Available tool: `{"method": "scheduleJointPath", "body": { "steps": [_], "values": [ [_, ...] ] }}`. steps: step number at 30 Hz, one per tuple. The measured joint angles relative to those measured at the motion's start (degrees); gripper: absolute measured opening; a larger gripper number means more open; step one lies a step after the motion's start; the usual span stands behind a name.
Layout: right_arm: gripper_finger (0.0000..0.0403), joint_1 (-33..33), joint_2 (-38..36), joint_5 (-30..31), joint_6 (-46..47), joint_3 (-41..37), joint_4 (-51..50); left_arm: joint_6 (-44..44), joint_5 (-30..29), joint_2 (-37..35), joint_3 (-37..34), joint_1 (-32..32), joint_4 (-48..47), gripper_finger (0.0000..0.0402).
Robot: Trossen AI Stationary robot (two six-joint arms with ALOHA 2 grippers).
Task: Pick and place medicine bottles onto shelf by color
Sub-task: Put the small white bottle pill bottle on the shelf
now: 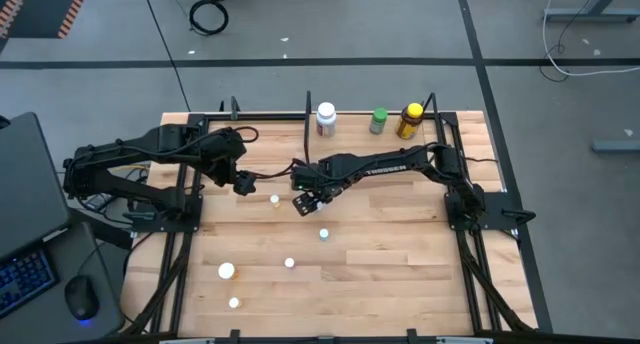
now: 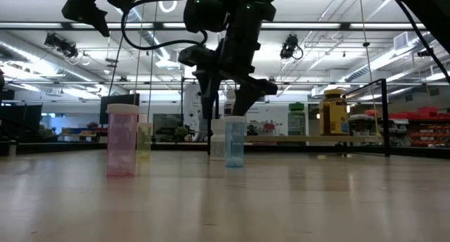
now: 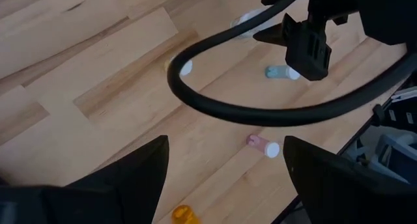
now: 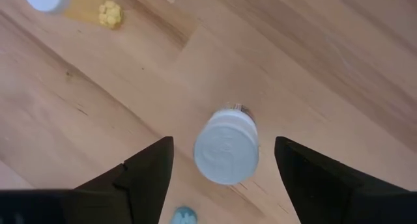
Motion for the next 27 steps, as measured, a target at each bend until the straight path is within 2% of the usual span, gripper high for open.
{"method": "scheduleJointPath", "body": {
  "steps": [9, 21, 27],
  "values": [
    [0.0256, 0.02, 0.00, -0.08, -0.91, 0.00, -0.90, 0.00, 0.00, 0.00, 0.00, 0.02, 0.00, 0.0306],
    [0.0172, 0.04, -0.02, -0.65, -1.11, 0.01, -1.59, 0.02, 0.00, 0.00, 0.00, 0.00, 0.00, 0.0306],
    [0.0145, -0.04, -0.19, -0.74, -3.76, 0.13, -3.52, 0.07, 0.00, 0.00, 0.00, 0.02, 0.00, 0.0306]
  ]
}}
